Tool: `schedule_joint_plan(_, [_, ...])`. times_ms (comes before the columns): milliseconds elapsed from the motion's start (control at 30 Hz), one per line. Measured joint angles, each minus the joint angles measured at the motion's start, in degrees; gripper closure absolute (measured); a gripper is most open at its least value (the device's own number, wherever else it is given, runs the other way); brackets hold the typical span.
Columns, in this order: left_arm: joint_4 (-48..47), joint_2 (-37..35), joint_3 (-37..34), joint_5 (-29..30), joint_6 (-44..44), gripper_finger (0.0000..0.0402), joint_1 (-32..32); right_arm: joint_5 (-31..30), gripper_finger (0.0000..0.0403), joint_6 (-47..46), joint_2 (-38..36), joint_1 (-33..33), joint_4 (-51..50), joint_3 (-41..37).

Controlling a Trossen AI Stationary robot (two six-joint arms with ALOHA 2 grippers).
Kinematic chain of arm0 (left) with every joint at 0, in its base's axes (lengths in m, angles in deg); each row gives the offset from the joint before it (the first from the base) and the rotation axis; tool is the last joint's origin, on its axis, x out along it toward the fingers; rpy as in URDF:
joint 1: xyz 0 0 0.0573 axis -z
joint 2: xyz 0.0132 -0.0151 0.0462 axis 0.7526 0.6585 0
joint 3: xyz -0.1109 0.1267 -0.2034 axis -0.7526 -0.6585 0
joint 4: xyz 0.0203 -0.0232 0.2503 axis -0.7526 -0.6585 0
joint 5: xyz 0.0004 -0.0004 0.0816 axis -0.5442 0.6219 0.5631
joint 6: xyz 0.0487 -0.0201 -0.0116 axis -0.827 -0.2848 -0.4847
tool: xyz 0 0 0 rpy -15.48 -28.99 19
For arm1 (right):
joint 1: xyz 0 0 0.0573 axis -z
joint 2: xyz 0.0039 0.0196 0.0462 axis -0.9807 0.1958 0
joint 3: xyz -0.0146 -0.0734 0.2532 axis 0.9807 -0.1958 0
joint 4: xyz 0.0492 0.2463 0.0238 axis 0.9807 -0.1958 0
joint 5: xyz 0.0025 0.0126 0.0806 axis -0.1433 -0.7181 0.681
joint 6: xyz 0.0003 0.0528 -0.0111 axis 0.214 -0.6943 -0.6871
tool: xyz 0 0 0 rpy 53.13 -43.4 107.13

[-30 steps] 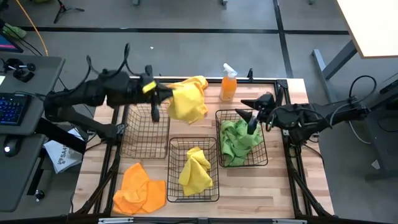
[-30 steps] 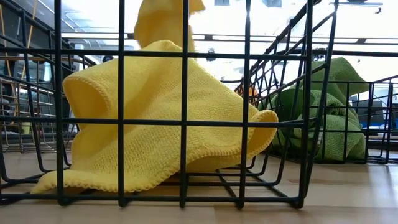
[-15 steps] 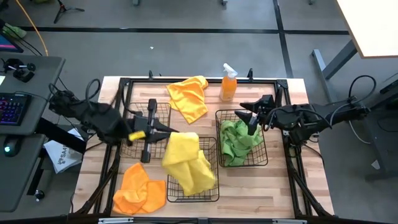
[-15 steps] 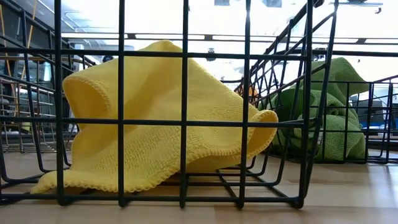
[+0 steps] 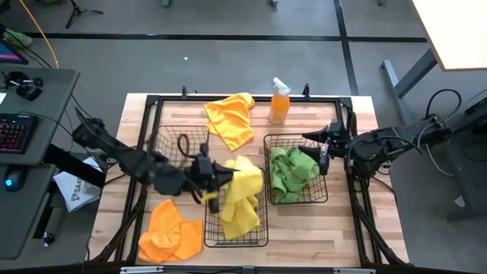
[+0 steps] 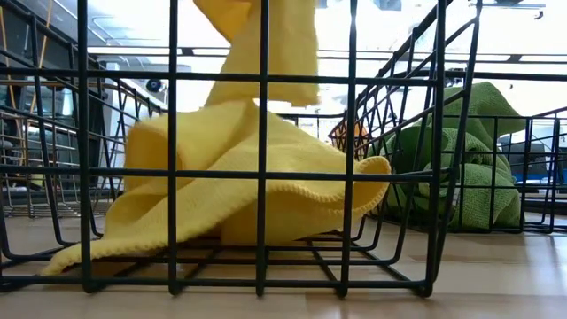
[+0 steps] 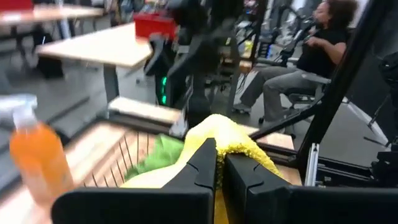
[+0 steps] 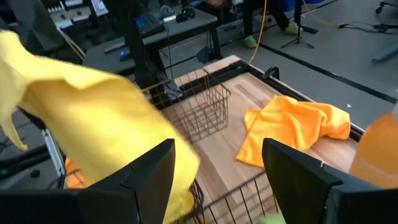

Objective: Sort microfiber towel by color & place in baskets
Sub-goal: Put the yellow microfiber cloth into the center basket

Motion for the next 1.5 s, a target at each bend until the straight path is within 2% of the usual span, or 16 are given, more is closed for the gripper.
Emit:
schedule_joint_plan(133, [-5.08,2.32,0.00,3.90,10.29,0.0401,2.87,-0.02,0.0167,-0.21,-2.37,-1.04,-3.50,0.00])
schedule_joint_plan(333, [-15.05,7.78,0.00,3.56,31.73,0.0401,4.86,-0.02,0.0167,-0.18,-4.62,-1.29,-5.58,0.00])
schedule_joint_plan(433, [-15.89,11.43,0.00,-0.16,36.96,0.0402,4.11,-0.04,0.0167,0.24,-4.93,-1.29,-5.80,0.00])
schedule_joint_plan(567, [-15.82,14.56,0.00,-9.26,40.15,0.0399,2.59,0.19,0.0167,0.22,-4.71,-1.29,-5.81,0.00])
schedule_joint_plan(733, [-19.95,14.76,0.12,-16.47,38.26,0.0367,0.73,0.55,0.0167,0.22,-4.73,-1.29,-5.80,0.00])
schedule_joint_plan(933, [-30.69,14.41,0.85,-22.09,33.42,0.0289,-1.58,0.57,0.0167,2.63,-4.73,-1.29,-5.79,0.00])
schedule_joint_plan(1000, [-31.92,13.83,0.85,-26.36,34.55,0.0263,-2.63,0.56,0.0167,0.61,-4.75,-1.29,-5.79,0.00])
schedule_joint_plan(1100, [-31.74,12.72,0.85,-36.36,33.78,0.0235,-4.57,1.57,0.0167,-2.78,-4.77,-1.28,-5.84,0.00])
schedule_joint_plan(1167, [-31.38,12.58,0.85,-39.31,32.18,0.0224,-5.67,3.07,0.0167,-2.68,-4.76,-1.29,-6.29,0.00])
schedule_joint_plan(1300, [-31.23,12.66,0.85,-42.73,28.42,0.0217,-7.99,2.34,0.0167,0.14,-4.27,-1.20,-6.83,0.00])
schedule_joint_plan(1400, [-30.62,12.66,0.86,-49.62,29.50,0.0216,-9.93,-0.38,0.0167,1.36,-3.99,-0.42,-4.86,0.00])
schedule_joint_plan(1500, [-31.21,12.68,1.80,-56.21,28.51,0.0217,-11.27,0.02,0.0167,2.70,-4.00,0.24,-4.49,0.02])
